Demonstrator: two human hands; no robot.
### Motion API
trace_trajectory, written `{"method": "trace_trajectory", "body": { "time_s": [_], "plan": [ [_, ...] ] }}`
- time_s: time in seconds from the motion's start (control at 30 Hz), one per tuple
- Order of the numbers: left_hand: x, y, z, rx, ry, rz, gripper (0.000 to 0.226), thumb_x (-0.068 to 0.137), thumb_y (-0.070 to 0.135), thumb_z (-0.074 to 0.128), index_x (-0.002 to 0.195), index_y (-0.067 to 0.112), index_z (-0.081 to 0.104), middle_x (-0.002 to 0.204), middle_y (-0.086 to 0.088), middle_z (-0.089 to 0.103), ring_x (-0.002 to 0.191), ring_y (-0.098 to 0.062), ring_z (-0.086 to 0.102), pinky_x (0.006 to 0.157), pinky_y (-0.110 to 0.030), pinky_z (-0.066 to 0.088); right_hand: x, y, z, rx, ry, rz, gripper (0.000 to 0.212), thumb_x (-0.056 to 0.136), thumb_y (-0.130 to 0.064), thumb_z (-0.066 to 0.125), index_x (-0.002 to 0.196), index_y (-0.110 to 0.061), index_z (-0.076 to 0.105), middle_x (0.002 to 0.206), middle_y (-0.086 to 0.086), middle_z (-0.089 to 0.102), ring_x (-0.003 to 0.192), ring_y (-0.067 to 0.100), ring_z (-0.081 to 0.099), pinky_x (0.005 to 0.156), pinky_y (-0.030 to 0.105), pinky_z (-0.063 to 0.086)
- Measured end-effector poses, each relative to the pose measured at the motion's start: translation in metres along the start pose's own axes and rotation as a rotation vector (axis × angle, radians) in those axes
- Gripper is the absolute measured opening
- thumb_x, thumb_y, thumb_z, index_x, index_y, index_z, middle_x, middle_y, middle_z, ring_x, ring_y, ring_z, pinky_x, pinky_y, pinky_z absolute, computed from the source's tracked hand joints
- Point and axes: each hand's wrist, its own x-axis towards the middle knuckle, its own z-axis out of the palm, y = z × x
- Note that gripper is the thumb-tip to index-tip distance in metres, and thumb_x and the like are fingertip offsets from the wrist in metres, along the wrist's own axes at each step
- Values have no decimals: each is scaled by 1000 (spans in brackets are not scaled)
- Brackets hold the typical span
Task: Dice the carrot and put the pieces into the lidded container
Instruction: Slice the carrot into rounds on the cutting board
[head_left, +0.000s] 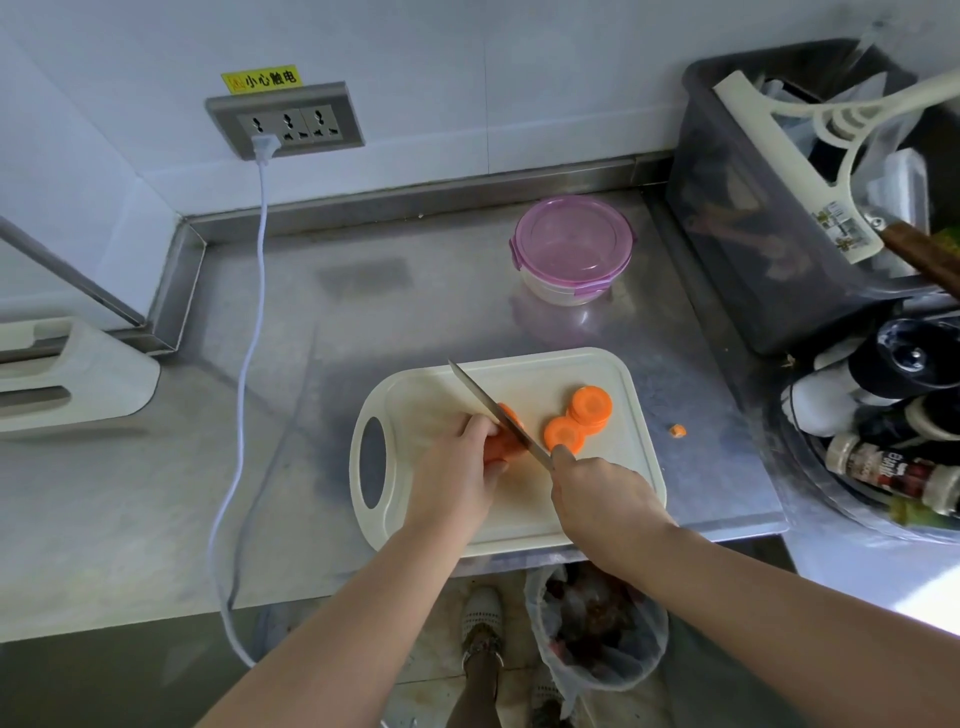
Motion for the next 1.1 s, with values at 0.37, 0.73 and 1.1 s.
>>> {"method": "trace_trajectory", "body": {
  "time_s": [0.37, 0.73, 1.1],
  "plan": [
    [-4, 5, -2, -101, -20, 11, 24, 85, 4, 63, 102, 19, 58, 108, 6, 68, 100, -8, 65, 90, -33, 49, 2, -3, 6, 58, 12, 35, 31, 94, -4, 40, 125, -9, 38, 93, 8, 58, 75, 26, 51, 62, 33, 35],
    [-5, 5, -5, 50, -4, 7, 27, 86, 16, 66, 111, 15, 58, 116, 0, 58, 102, -21, 58, 81, -29, 43, 7, 2, 11, 201, -12, 120, 20, 100, -13, 35, 117, -8, 44, 103, 16, 63, 91, 34, 63, 62, 32, 38],
    [-8, 9, 1, -34, -4, -65, 31, 86, 22, 68, 116, 18, 60, 118, 3, 63, 107, -15, 59, 90, -22, 43, -26, 17, -3, 352, 166, 52, 13, 103, -25, 29, 93, -18, 36, 65, -1, 46, 50, 13, 41, 43, 28, 25]
  ]
}}
